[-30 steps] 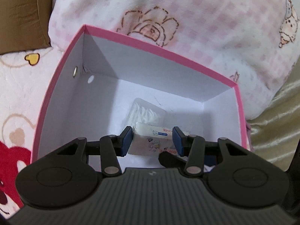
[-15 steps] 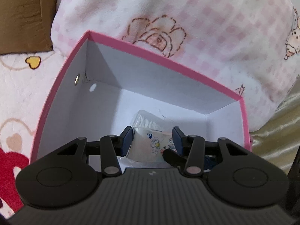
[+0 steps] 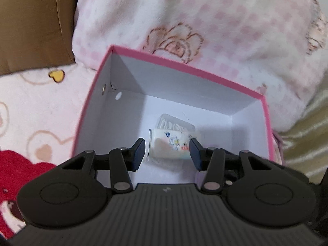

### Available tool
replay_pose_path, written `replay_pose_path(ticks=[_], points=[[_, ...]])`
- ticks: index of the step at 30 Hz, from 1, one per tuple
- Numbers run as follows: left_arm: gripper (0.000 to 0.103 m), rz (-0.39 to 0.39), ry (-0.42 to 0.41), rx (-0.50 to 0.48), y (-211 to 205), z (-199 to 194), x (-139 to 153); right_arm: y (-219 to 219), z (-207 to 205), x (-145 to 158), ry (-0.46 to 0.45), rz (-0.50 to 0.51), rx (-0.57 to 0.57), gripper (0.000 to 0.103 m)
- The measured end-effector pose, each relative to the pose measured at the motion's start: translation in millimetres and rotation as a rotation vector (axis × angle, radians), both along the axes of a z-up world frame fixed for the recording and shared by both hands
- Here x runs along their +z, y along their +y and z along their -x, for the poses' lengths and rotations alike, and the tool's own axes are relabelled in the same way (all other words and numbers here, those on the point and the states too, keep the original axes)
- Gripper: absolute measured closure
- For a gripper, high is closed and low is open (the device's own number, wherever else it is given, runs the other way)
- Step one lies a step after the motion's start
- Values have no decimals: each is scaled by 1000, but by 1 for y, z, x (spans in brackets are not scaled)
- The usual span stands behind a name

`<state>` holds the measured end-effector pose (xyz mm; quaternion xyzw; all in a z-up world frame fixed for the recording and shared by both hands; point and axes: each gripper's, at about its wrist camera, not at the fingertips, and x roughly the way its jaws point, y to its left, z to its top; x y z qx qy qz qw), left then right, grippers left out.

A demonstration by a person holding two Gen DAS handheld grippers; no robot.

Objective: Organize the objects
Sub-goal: 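Lower the white packet into the pink box and open the left gripper, then withdraw the left tool from the pink box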

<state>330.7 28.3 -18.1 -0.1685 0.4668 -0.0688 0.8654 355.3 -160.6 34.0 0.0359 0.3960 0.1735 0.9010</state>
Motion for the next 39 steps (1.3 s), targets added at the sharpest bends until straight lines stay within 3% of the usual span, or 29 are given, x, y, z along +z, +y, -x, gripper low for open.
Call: replay_pose_path(ticks=[4,8,12,16,20,27,32,39], points=[[56,12,14,-21,6,22,20,5,31,16,-62,75,67,74],[56,11,19,-45,8,42,41,4,50,32,-4,38,83,71],[56,-14,16,-81,5,61,61,10,77,49,-39,79,115,67],[55,-68,13,-116,2,82,77,12,103,68,-71,106,133,58],[54,-66,25,-142,3,101,87,15,128,83,-113,162,140,50],[50,-78,-22,-153,11,135,105,11,157,100,-116,158,123,44],[46,-71,-39,-167,16,157,114,10,176,108,-133,166,127,22],[31,-58,-48,-197,19,180,114,15,198,112,-154,200,120,10]])
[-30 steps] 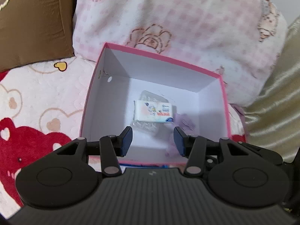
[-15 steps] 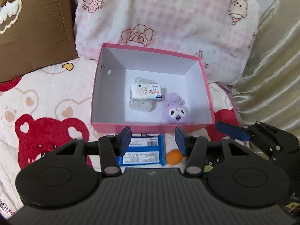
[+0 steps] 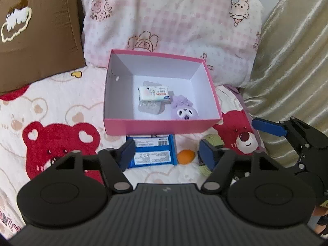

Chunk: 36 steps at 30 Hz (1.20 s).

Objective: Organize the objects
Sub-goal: 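Withdraw the left tool from the pink box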

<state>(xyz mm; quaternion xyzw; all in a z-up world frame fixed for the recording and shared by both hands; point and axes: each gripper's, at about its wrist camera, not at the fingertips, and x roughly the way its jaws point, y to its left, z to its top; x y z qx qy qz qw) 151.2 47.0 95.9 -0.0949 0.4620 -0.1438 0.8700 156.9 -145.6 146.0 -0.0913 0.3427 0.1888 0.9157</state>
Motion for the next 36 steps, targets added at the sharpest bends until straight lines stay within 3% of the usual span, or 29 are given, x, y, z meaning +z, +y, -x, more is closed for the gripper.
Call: replay_pose_path(ticks=[3,9,14,25,29,36], points=[[26,7,-1,-6,2,6,-4,1,9,1,-7,0,-16,8],[6,55,18,-22,11,14,-16,6,22,-4,6,29,-44,8],[4,65,28,-15,15,18,-33,6,31,-11,19,32,-51,8],[4,53,12,-7,13,29,-67,4,47,-41,41,-73,-64,8],[4,51,-6,-5,13,31,-77,8,48,-52,38,-59,-75,8],[4,39,-60,16,10,36,-86,7,44,-70,19,-120,-56,11]])
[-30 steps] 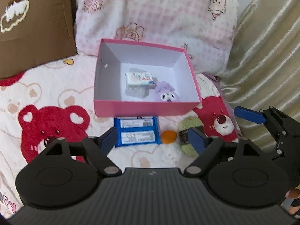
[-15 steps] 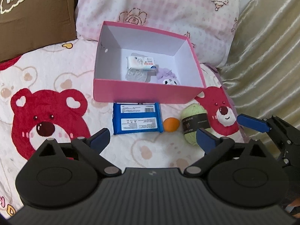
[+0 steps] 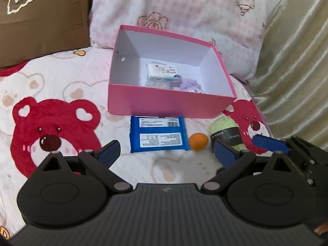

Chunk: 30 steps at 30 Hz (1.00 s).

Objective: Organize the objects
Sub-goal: 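Withdraw the left tool from the pink box, then move the left tool toward the blue wet-wipe pack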

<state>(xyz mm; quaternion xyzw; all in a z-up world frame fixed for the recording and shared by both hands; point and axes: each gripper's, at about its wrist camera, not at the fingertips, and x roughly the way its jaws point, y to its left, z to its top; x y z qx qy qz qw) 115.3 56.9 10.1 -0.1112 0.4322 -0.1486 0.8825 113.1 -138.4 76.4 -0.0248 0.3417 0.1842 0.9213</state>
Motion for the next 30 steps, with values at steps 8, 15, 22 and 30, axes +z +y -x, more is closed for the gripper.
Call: replay_pose_path(ticks=[8,15,22,30], points=[[5,42,-1,5,1,-4,-13,3,-11,-14,-2,0,-9,12],[6,142,54,55,16,-11,-49,6,-9,-41,-10,10,-18,12],[7,108,-14,126,25,-15,-63,11,-13,-57,-47,59,-21,13],[7,60,-35,146,28,-18,-70,2,-36,-72,-30,14,-66,13]])
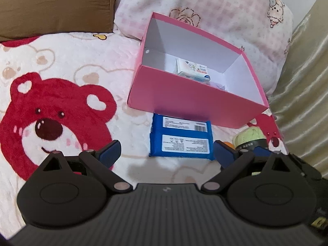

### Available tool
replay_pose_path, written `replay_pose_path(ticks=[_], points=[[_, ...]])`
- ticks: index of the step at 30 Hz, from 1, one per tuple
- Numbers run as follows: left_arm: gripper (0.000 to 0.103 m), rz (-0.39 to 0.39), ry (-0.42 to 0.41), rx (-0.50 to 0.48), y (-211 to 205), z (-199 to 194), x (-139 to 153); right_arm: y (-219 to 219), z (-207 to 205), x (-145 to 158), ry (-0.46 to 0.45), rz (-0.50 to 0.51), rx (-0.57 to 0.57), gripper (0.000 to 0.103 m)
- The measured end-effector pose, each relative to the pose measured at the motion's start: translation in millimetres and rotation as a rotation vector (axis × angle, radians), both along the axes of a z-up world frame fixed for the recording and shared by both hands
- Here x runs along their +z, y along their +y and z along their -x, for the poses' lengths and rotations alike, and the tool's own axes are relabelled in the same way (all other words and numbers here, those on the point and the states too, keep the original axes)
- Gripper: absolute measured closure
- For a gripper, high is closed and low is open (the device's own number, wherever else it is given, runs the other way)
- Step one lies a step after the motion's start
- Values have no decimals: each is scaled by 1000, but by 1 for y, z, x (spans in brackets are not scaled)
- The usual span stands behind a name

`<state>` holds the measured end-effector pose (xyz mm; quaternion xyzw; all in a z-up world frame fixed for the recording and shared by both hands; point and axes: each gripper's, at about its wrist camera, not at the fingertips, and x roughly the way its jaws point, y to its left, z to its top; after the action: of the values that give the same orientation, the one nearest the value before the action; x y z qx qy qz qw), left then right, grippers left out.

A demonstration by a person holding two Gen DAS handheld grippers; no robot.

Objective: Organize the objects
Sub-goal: 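Move the left tool toward the blue wet-wipe pack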

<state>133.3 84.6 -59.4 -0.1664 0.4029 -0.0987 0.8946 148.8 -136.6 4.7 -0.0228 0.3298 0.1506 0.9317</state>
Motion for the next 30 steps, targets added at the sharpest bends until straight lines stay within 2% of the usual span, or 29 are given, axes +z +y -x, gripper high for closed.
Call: replay_pose_path(ticks=[5,7,10,13,16,20,23,25,30], points=[[7,7,-2,-45,-3,-5,-9,-7,-13,-12,20,-29,-24,13],[7,-24,-11,-55,-8,-7,-11,-7,-19,-19,37,-25,-22,15],[7,-34,-16,-73,-12,-10,-16,-4,-25,-27,75,-25,-15,26],[7,-17,-19,-76,-13,-14,-22,0,-27,-31,85,-39,-6,28],[7,1,-14,-65,-12,-20,-30,4,-28,-35,97,-54,-2,36],[7,-61,-43,-98,-20,-22,-36,5,-31,-44,120,-93,-57,50],[10,-94,-5,-111,-27,-25,-42,2,-34,-52,140,-151,-130,50],[12,-56,11,-114,-26,-27,-46,3,-36,-55,158,-152,-144,50],[12,-49,2,-91,-22,-34,-51,1,-39,-60,139,-171,-179,50]])
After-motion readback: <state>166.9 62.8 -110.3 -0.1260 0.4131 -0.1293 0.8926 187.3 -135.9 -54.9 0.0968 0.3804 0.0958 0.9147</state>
